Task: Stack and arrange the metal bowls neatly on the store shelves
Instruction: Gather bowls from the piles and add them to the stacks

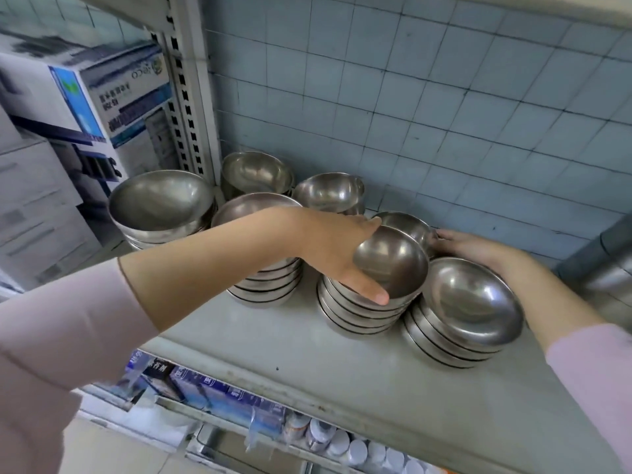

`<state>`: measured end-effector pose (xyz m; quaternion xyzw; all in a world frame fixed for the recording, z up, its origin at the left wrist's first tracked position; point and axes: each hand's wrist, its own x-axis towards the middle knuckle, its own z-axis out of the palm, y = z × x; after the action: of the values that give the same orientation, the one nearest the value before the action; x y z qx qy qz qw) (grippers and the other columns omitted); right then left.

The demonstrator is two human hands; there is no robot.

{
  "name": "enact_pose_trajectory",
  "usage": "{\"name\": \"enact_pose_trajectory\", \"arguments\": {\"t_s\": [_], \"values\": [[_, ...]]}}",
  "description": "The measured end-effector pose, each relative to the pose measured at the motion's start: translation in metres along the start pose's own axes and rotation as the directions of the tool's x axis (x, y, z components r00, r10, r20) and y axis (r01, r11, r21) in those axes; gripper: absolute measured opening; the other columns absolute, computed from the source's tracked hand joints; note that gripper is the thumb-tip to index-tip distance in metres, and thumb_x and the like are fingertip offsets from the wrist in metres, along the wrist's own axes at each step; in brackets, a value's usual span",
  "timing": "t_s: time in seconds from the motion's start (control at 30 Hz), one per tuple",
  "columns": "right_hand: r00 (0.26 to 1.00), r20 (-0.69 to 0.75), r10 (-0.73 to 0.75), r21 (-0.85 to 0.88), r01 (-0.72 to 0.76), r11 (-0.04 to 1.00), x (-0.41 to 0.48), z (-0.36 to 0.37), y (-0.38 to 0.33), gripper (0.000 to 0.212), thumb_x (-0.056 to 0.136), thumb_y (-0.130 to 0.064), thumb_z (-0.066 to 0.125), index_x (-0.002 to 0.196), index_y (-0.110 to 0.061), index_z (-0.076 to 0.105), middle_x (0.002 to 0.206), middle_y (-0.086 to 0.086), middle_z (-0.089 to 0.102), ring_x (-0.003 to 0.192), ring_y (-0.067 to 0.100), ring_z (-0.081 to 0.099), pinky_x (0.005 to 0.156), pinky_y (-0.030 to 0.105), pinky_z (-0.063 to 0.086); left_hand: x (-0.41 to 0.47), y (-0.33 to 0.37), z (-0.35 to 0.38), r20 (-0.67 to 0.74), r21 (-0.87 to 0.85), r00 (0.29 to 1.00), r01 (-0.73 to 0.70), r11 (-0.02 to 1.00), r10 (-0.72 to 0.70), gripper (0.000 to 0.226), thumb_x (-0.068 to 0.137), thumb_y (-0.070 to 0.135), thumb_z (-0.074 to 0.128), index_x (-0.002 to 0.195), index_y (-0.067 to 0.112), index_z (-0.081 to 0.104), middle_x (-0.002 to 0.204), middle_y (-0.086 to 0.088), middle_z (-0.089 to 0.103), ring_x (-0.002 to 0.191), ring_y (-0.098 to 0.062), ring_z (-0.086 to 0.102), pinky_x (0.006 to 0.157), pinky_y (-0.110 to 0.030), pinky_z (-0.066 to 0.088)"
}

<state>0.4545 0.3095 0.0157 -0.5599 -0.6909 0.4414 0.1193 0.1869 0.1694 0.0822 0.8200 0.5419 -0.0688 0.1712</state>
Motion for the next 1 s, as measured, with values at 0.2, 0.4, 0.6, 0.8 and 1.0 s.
{"name": "enact_pose_trajectory", "arguments": {"t_s": [0.2, 0.4, 0.6, 0.8, 1.0], "values": [[0.969, -0.162, 0.187, 0.319, -0.128, 0.939, -0.023, -0.010, -0.009, 0.028, 0.103, -0.020, 0.048, 0.127, -0.011, 0.057, 0.111, 0.010, 0.064, 0.083, 0.020, 0.060, 0.063, 0.023, 0.054, 0.001, 0.005, -0.008, 0.039, 0.047, 0.999, 0.019, 0.999, -0.021, 0.138, 0.052, 0.094, 0.051, 0.154, 0.020, -0.005, 0.164, 0.003, 0.007, 0.149, -0.018, 0.012, 0.119, -0.036, 0.016], [0.927, -0.233, 0.295, 0.569, -0.116, 0.814, -0.059, -0.020, -0.013, 0.027, 0.103, -0.027, 0.047, 0.126, -0.013, 0.047, 0.085, 0.025, 0.062, 0.044, 0.021, 0.068, 0.042, 0.025, 0.055, -0.005, 0.010, -0.017, 0.095, 0.107, 0.993, 0.064, 0.992, -0.074, 0.129, 0.059, 0.091, 0.051, 0.154, 0.028, -0.008, 0.164, 0.009, -0.001, 0.149, -0.018, 0.012, 0.117, -0.037, 0.015], [0.866, -0.425, 0.265, 0.656, 0.093, 0.749, -0.100, -0.032, 0.006, 0.041, 0.101, -0.024, 0.053, 0.141, -0.015, 0.048, 0.114, 0.019, 0.064, 0.077, 0.025, 0.068, 0.053, 0.028, 0.057, 0.000, 0.034, -0.036, 0.021, 0.093, 0.997, 0.070, 0.993, -0.072, 0.128, 0.055, 0.095, 0.036, 0.152, 0.029, -0.016, 0.163, 0.007, -0.003, 0.149, -0.019, 0.012, 0.117, -0.037, 0.016], [0.802, -0.543, 0.250, 0.690, 0.256, 0.677, -0.159, -0.043, 0.044, 0.047, 0.100, -0.028, 0.054, 0.145, -0.019, 0.043, 0.103, 0.018, 0.066, 0.073, 0.025, 0.070, 0.057, 0.028, 0.057, 0.029, 0.075, -0.034, -0.153, -0.003, 0.988, 0.003, 1.000, -0.003, 0.108, 0.073, 0.083, 0.041, 0.155, 0.025, -0.001, 0.163, 0.008, 0.003, 0.149, -0.011, 0.010, 0.114, -0.026, 0.011], [0.778, -0.568, 0.269, 0.666, 0.242, 0.705, -0.208, -0.036, 0.118, 0.039, 0.099, -0.027, 0.056, 0.136, -0.016, 0.053, 0.084, 0.015, 0.070, 0.064, 0.021, 0.070, 0.056, 0.027, 0.057, 0.051, 0.123, -0.024, -0.160, -0.057, 0.986, -0.061, 0.997, 0.051, 0.102, 0.067, 0.084, 0.044, 0.153, 0.031, 0.025, 0.158, 0.011, 0.028, 0.143, -0.012, 0.029, 0.116, -0.030, 0.022]]}}
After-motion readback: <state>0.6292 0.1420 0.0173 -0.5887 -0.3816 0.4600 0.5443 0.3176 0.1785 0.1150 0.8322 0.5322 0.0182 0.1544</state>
